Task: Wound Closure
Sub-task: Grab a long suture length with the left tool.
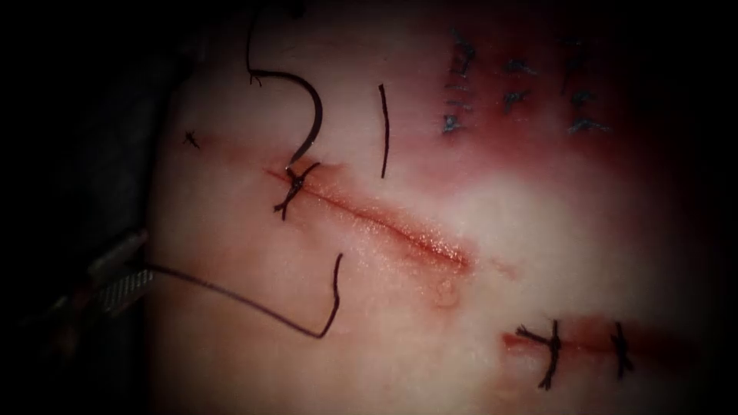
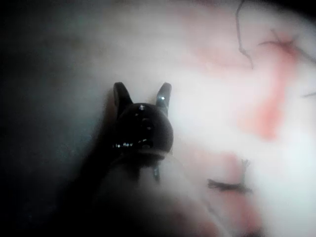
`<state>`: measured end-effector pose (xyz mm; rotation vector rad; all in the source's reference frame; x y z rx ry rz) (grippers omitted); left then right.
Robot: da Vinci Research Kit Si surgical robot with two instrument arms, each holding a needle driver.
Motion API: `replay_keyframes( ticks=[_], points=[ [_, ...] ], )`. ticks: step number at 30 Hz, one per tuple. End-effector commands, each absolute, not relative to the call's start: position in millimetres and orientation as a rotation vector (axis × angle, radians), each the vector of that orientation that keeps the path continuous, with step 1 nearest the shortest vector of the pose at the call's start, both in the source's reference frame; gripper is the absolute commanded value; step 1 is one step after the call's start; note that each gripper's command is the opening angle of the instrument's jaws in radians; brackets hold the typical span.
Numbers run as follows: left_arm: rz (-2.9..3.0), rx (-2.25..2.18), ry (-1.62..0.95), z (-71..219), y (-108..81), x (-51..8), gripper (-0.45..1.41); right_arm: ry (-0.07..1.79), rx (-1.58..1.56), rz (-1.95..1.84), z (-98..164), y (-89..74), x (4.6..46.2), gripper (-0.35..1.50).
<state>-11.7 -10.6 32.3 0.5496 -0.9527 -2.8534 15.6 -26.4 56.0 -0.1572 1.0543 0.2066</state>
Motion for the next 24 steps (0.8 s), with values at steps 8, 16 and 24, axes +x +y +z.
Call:
replay_keyframes(
  ticks=[8, 16, 24],
  points=[
    [-2.843, 0.454, -0.869, 33.6, -10.3, -10.8, -0.35, 1.055, -0.155, 0.207, 56.5, -26.4, 16.0, 1.45],
    [-2.815, 0.559, -0.854, 34.4, -10.4, -10.6, -0.35, 1.065, -0.121, 0.222, 55.5, -25.1, 13.8, 1.35],
    [-2.87, 0.623, -0.829, 37.8, -8.1, -11.0, -0.35, 1.079, -0.087, 0.267, 53.0, -19.6, 8.9, 0.83]
  ],
)
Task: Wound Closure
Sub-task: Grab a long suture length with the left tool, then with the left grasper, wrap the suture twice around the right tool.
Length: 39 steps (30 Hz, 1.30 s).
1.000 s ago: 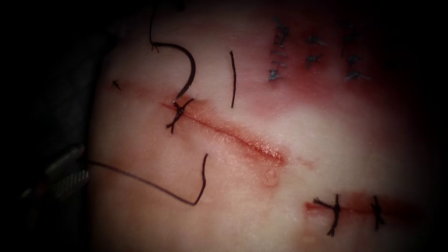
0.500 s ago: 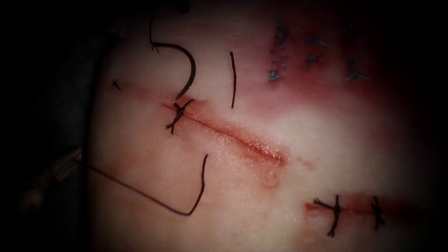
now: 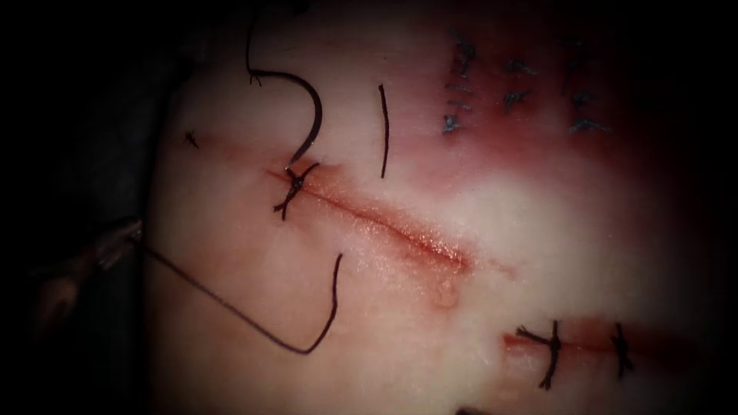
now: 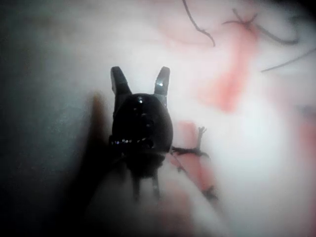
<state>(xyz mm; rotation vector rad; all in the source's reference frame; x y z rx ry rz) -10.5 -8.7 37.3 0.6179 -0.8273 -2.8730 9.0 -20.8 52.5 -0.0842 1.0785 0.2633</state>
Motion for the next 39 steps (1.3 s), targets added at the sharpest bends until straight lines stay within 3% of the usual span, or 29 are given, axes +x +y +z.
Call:
replay_keyframes(
  ticks=[1, 3, 10, 26, 39],
  points=[
    [-2.885, 0.651, -0.826, 38.1, -7.8, -11.2, -0.35, 1.088, -0.07, 0.268, 52.8, -18.5, 8.5, 0.46],
    [-2.901, 0.694, -0.802, 38.7, -7.3, -11.7, -0.35, 1.101, -0.047, 0.269, 52.7, -16.8, 8.2, -0.33],
    [-2.966, 0.869, -0.678, 40.1, -6.0, -13.5, -0.35, 1.092, -0.029, 0.274, 54.7, -12.0, 9.1, -0.35],
    [-2.993, 1.169, -0.51, 41.6, -4.9, -17.1, -0.35, 1.168, 0.025, 0.253, 59.4, -7.0, 18.2, -0.35],
    [-3.012, 1.253, -0.426, 44.6, -4.5, -20.7, -0.35, 1.39, 0.045, 0.314, 59.8, -5.4, 23.6, -0.35]
  ],
)
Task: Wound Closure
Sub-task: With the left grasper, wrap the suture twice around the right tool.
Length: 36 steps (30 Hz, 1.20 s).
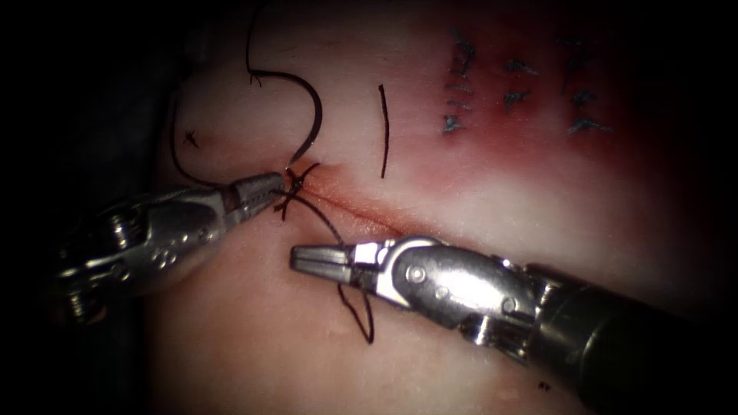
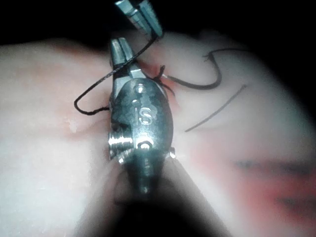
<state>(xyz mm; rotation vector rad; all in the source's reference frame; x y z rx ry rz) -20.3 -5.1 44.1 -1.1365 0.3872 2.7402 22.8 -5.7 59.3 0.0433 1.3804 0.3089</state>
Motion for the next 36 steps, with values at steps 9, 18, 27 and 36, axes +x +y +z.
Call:
replay_keyframes(
  ticks=[9, 18, 27, 36],
  points=[
    [2.786, -1.2, 0.271, 48.4, -4.7, -21.4, -0.35, 1.604, 0.135, 0.431, 60.0, -5.2, 23.7, -0.35],
    [2.783, -1.258, 0.228, 49.5, -5.8, -21.1, -0.35, 1.741, 0.104, 0.564, 59.9, -4.3, 22.9, -0.35],
    [2.755, -1.286, 0.221, 49.2, -8.7, -21.8, -0.35, 1.582, -0.084, 0.754, 59.9, -1.6, 22.5, 0.63],
    [2.754, -1.253, 0.248, 47.7, -9.9, -22.2, -0.35, 1.45, -0.103, 0.721, 61.0, -2.6, 23.1, 0.84]
  ],
)
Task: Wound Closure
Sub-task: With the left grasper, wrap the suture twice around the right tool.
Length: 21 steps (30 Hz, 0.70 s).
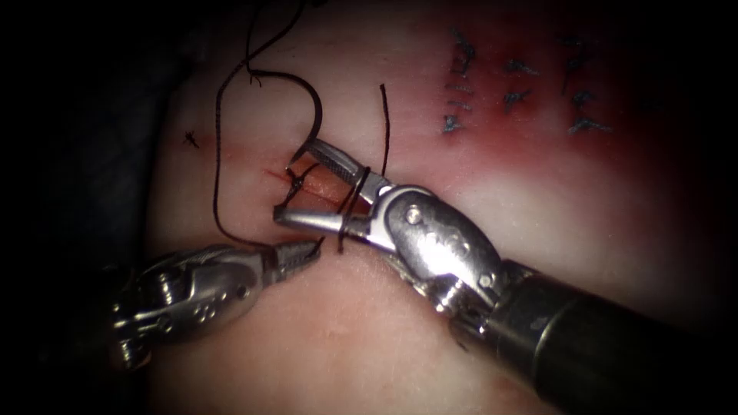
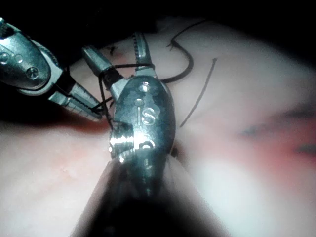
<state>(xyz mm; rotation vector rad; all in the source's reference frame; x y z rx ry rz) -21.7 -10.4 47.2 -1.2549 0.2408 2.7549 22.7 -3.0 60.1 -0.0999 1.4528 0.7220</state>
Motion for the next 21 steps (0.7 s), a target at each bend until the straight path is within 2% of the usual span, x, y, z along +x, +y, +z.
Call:
replay_keyframes(
  ticks=[1, 2, 3, 4, 12, 21],
  points=[
    [2.753, -1.249, 0.253, 47.4, -10.1, -22.3, -0.35, 1.44, -0.11, 0.722, 61.3, -2.6, 23.1, 0.79],
    [2.756, -1.236, 0.257, 47.2, -10.2, -22.3, -0.35, 1.435, -0.116, 0.723, 61.5, -2.7, 23.0, 0.73],
    [2.755, -1.223, 0.268, 46.9, -10.5, -22.3, -0.35, 1.423, -0.124, 0.72, 62.1, -2.8, 23.1, 0.54],
    [2.755, -1.219, 0.273, 46.8, -10.7, -22.3, -0.35, 1.416, -0.125, 0.718, 62.3, -2.9, 23.3, 0.52],
    [2.8, -1.12, 0.342, 45.8, -11.4, -22.3, -0.35, 1.342, -0.116, 0.681, 64.1, -3.9, 25.1, 0.56],
    [2.822, -1.04, 0.433, 43.8, -10.2, -20.7, -0.35, 1.264, -0.1, 0.629, 65.8, -4.9, 24.6, 0.56]
  ],
)
